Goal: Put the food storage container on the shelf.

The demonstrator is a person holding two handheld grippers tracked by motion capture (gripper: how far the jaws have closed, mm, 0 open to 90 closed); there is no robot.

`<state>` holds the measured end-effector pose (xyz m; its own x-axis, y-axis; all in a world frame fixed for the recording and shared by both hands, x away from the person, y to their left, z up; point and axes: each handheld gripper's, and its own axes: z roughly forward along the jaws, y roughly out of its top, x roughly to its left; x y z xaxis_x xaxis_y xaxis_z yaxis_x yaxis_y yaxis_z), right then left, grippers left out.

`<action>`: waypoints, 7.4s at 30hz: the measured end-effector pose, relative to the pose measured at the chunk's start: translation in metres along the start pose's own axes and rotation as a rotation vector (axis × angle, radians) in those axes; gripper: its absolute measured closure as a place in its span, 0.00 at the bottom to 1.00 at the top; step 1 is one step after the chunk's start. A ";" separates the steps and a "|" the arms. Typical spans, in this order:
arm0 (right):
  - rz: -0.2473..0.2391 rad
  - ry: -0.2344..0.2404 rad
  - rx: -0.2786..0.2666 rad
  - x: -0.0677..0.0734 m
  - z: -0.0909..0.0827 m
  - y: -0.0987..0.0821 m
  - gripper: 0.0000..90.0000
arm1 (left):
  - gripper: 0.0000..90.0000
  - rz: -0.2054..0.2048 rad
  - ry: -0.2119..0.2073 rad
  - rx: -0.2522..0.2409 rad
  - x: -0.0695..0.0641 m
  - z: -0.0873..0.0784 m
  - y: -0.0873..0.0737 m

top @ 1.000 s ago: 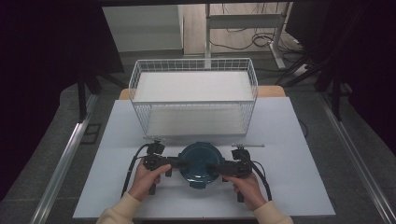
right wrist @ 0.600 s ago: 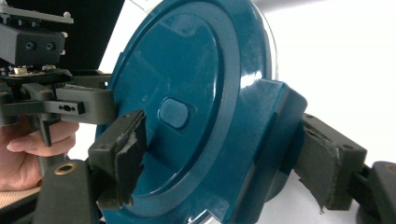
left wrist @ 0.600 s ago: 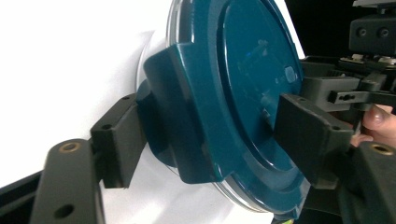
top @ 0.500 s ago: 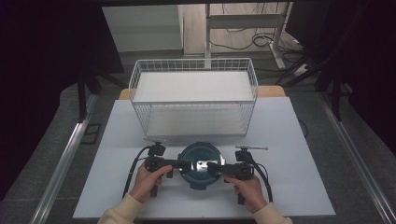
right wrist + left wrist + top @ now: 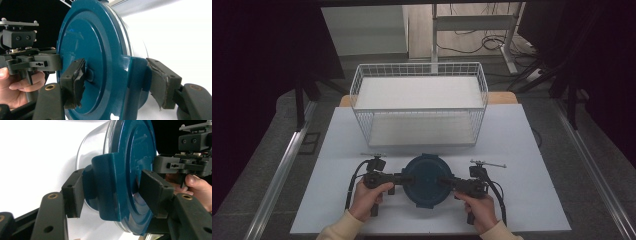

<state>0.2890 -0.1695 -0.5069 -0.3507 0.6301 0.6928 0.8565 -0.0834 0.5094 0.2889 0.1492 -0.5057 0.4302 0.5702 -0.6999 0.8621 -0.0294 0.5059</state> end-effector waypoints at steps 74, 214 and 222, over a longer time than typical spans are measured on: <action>-0.306 0.000 -0.137 0.065 -0.043 0.065 0.39 | 0.46 0.225 0.029 -0.150 -0.061 -0.043 0.056; -0.163 -0.062 -0.261 0.085 -0.001 0.275 0.15 | 0.23 0.091 0.086 -0.297 -0.032 -0.048 0.254; -0.338 -0.151 -0.297 0.095 -0.032 0.242 0.13 | 0.24 0.208 0.103 -0.359 -0.057 -0.075 0.216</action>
<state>0.4510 -0.1542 -0.3013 -0.5132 0.7632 0.3926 0.5507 -0.0580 0.8327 0.4302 0.1723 -0.3190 0.5403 0.6622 -0.5193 0.6039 0.1246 0.7872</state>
